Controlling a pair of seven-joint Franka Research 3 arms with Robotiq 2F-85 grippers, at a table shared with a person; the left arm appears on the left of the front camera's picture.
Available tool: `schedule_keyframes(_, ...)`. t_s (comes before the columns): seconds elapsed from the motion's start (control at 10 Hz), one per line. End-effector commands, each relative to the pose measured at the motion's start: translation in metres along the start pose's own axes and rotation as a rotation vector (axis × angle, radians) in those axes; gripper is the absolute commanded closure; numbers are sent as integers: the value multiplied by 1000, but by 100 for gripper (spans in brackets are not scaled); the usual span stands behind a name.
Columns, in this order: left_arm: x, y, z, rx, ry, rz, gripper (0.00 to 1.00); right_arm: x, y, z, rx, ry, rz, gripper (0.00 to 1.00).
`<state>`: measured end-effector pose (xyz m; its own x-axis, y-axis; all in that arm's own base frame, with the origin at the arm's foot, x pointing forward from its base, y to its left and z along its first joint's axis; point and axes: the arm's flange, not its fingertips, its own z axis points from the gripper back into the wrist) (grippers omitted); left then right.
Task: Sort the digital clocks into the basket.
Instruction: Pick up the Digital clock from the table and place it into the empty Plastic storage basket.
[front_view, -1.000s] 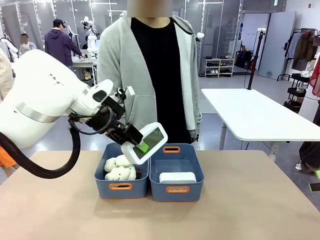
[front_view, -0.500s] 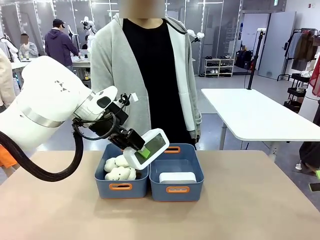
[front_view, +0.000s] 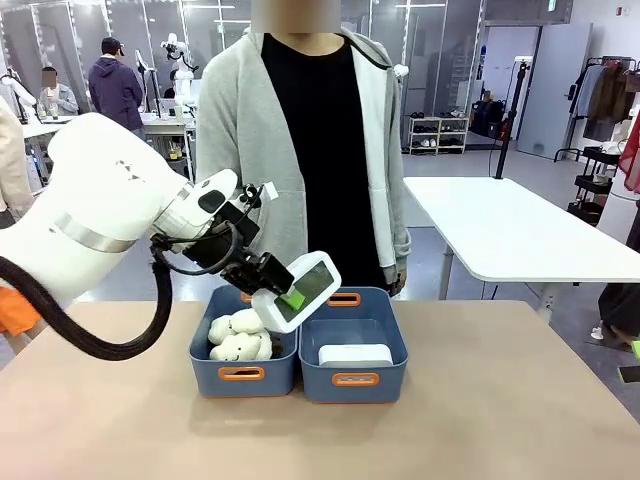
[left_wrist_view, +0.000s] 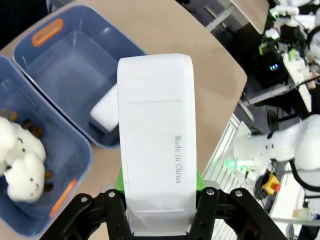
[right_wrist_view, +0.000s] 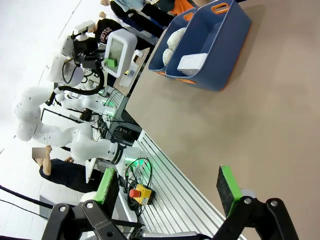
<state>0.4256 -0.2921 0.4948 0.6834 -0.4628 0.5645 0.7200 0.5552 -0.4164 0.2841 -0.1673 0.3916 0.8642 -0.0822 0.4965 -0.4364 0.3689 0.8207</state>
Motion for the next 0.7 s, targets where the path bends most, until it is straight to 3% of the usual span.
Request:
schedule_keyframes(0.0, 48, 24, -53, 52, -74, 57, 49, 3, 3, 0, 0, -10, -12, 0)
schedule_keyframes(0.3, 76, 50, -122, 119, -189, 85, 49, 3, 3, 0, 0, -10, -12, 0)
schedule_keyframes(0.6, 81, 83, -151, 141, -94, 37, 49, 3, 3, 0, 0, -10, -12, 0)
